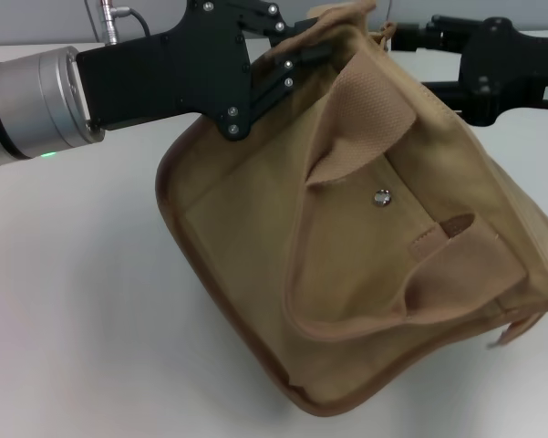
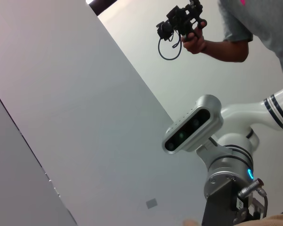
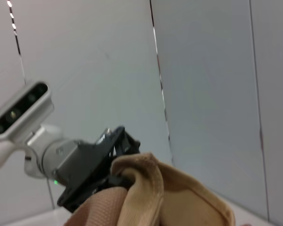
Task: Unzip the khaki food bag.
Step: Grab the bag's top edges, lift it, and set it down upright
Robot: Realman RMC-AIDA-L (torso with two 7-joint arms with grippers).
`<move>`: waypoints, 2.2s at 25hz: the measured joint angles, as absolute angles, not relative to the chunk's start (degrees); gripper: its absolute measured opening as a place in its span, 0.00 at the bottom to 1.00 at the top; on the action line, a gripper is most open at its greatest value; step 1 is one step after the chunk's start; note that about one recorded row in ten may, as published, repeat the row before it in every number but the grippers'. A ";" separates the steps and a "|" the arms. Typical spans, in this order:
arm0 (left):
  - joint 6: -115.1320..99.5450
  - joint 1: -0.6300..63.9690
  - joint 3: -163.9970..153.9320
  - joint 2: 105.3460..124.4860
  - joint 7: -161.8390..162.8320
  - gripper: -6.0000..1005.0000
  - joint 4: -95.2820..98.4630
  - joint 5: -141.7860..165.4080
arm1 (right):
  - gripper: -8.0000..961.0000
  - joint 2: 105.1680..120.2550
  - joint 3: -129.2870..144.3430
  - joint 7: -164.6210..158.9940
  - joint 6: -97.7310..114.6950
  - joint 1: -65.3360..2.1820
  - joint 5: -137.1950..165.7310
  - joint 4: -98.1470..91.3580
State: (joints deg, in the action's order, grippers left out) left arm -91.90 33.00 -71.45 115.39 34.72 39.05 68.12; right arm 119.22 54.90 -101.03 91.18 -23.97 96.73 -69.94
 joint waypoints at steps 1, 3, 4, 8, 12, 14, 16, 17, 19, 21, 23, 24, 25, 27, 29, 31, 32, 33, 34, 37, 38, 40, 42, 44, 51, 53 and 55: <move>-91.91 33.00 -71.31 115.35 34.26 0.09 39.09 68.13 | 0.88 119.20 54.81 -102.23 92.14 -24.13 97.61 -70.78; -91.93 33.00 -70.86 115.36 33.47 0.09 39.16 68.16 | 0.88 119.18 54.32 -103.35 94.62 -24.00 98.40 -72.11; -92.00 33.00 -70.57 115.38 32.71 0.09 39.22 68.16 | 0.88 119.17 53.87 -103.46 96.23 -23.81 98.55 -72.64; -92.38 33.25 -69.84 115.54 28.80 0.09 40.12 68.16 | 0.88 119.00 52.65 -102.67 99.52 -22.76 100.44 -73.43; -92.49 33.30 -68.93 115.72 26.90 0.09 41.07 68.17 | 0.88 119.30 52.70 -99.40 99.63 -20.80 103.08 -72.77; -92.59 33.15 -68.71 115.80 26.14 0.09 41.21 68.14 | 0.88 119.34 52.75 -97.94 99.60 -19.98 102.92 -71.66; -92.66 33.02 -68.56 115.88 25.70 0.09 41.33 68.12 | 0.88 119.36 52.56 -96.89 99.40 -19.35 102.78 -70.50; -92.66 33.02 -68.56 115.88 25.70 0.09 41.33 68.12 | 0.88 119.36 52.56 -96.89 99.40 -19.35 102.78 -70.50; -92.82 32.59 -68.40 116.05 24.92 0.09 41.72 68.02 | 0.88 119.47 51.41 -96.30 99.20 -18.72 101.82 -69.71; -92.84 32.37 -68.38 116.15 24.36 0.09 41.76 67.95 | 0.88 119.49 48.22 -94.75 99.15 -17.74 94.65 -66.64; -92.93 31.83 -68.37 116.28 23.99 0.09 41.94 67.86 | 0.88 119.40 47.16 -94.13 99.30 -17.47 91.21 -64.96; -92.95 31.78 -68.37 116.28 23.98 0.09 41.97 67.84 | 0.88 119.32 46.66 -93.67 99.43 -17.37 88.70 -63.90; -92.95 31.72 -68.37 116.28 23.97 0.09 42.00 67.83 | 0.88 119.28 46.50 -93.41 99.40 -17.37 87.29 -63.26; -92.97 31.64 -68.37 116.28 23.92 0.09 42.10 67.82 | 0.88 119.37 46.73 -92.72 98.83 -17.65 86.69 -62.83; -92.99 31.65 -68.37 116.28 23.91 0.09 42.14 67.81 | 0.88 119.64 46.98 -91.75 97.45 -18.29 86.78 -62.68; -93.29 31.73 -68.37 116.28 23.90 0.09 42.23 67.80 | 0.88 119.81 47.66 -91.34 93.96 -19.72 86.65 -62.51; -93.37 31.74 -68.37 116.28 23.90 0.09 42.25 67.79 | 0.88 119.81 47.66 -91.34 93.96 -19.72 86.65 -62.51; -93.37 31.74 -68.37 116.28 23.90 0.09 42.25 67.79 | 0.88 119.74 48.06 -91.34 92.44 -20.22 86.65 -62.50; -93.48 31.74 -68.37 116.27 23.90 0.09 42.26 67.79 | 0.88 119.64 48.44 -91.40 91.23 -20.65 86.66 -62.48; -93.69 31.81 -68.09 116.27 23.90 0.09 42.27 67.79 | 0.88 119.42 49.81 -91.85 88.50 -22.45 87.02 -62.38; -93.76 31.84 -67.99 116.27 23.90 0.09 42.27 67.79 | 0.88 119.36 50.36 -92.19 88.07 -23.07 87.10 -62.37; -93.89 31.92 -67.85 116.27 23.90 0.09 42.28 67.86 | 0.88 119.29 51.80 -92.94 87.74 -24.20 87.38 -62.43; -93.90 31.99 -67.85 116.27 23.90 0.09 42.28 67.88 | 0.88 119.26 53.28 -93.95 87.69 -25.10 88.73 -63.10; -93.90 32.10 -67.85 116.28 23.90 0.09 42.28 67.91 | 0.88 119.25 54.41 -95.28 87.50 -25.97 91.31 -64.01; -93.89 32.17 -67.68 116.29 23.73 0.09 42.28 68.05 | 0.88 119.20 55.06 -101.84 89.51 -27.08 101.27 -67.66; -93.83 32.17 -67.60 116.32 23.59 0.09 42.27 68.08 | 0.88 119.19 54.91 -101.95 90.30 -26.76 101.84 -68.11; -93.76 32.17 -67.45 116.36 23.46 0.09 42.27 68.10 | 0.88 119.19 54.41 -101.77 91.66 -26.14 102.09 -68.12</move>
State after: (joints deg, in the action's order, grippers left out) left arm -93.76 32.17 -67.45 116.36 23.46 42.27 68.10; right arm 119.19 54.41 -101.77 91.66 -26.14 102.09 -68.12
